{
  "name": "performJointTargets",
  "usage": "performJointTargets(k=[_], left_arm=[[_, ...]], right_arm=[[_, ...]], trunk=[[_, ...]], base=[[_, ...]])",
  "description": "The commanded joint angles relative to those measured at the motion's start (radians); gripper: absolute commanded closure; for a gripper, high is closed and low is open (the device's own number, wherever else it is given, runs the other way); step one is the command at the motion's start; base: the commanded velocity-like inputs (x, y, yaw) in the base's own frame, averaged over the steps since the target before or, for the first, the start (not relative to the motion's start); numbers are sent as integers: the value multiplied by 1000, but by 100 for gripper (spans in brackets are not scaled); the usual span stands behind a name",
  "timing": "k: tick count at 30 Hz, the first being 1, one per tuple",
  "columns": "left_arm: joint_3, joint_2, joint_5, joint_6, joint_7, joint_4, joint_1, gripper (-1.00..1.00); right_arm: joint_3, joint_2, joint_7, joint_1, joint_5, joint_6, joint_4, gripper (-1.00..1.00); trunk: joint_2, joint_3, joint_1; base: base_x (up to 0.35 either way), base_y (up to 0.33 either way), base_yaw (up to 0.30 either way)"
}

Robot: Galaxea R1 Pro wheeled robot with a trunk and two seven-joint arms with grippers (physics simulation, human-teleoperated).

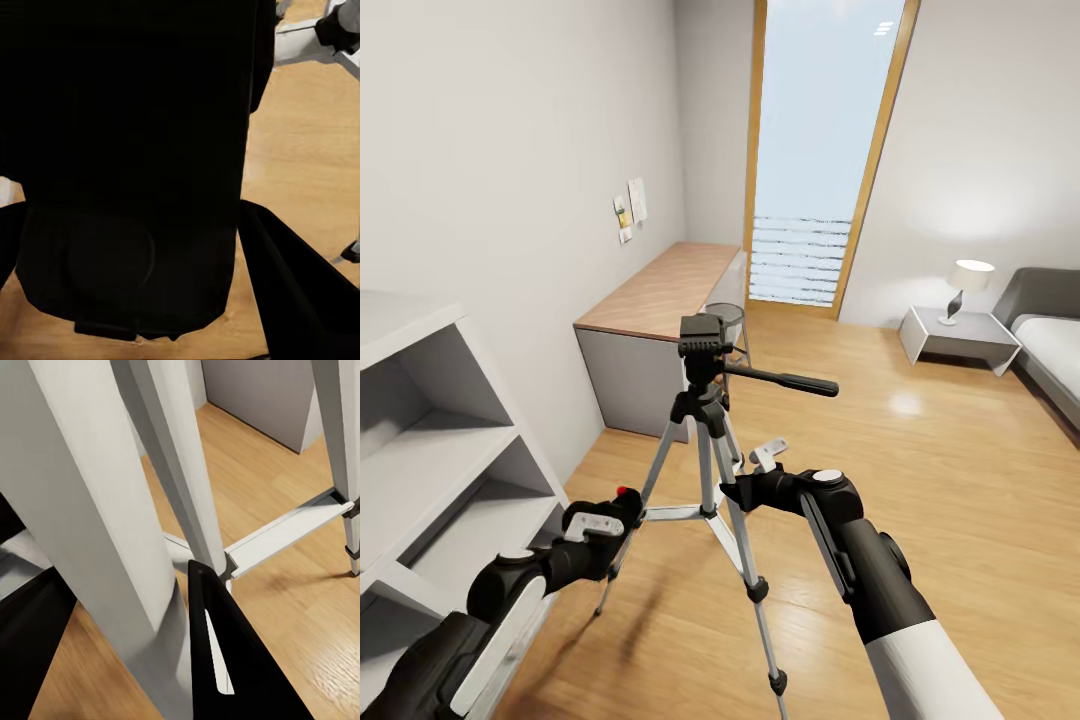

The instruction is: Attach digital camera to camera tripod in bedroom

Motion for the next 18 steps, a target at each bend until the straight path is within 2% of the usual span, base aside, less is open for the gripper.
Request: performJointTargets(k=[1,5,8,9,11,12,18], left_arm=[[4,1,9,11,10,-4,-12,100],[46,4,-12,53,21,-13,-78,100],[94,7,-29,95,23,-18,-132,100],[119,8,-38,120,24,-20,-161,100],[138,10,-50,141,24,-21,-194,100],[150,12,-64,154,24,-22,-231,100],[166,15,-120,179,24,-17,-376,100]], right_arm=[[-1,0,7,-1,65,-8,0,100],[-1,0,7,-1,65,-8,0,100],[-1,0,7,-1,65,-7,0,100],[-2,0,7,-1,65,-6,-1,100],[-2,0,7,-1,65,-6,-1,100],[-2,0,7,-1,65,-6,-1,100],[-3,0,7,-1,68,-5,-1,100]], trunk=[[-2,-2,1],[-2,-2,1],[-2,-2,1],[-2,-2,1],[-2,-2,1],[-2,-2,1],[-2,-2,1]], base=[[0,0,0],[0,0,0],[0,0,0],[0,0,0],[0,0,0],[0,0,0],[0,0,0]])
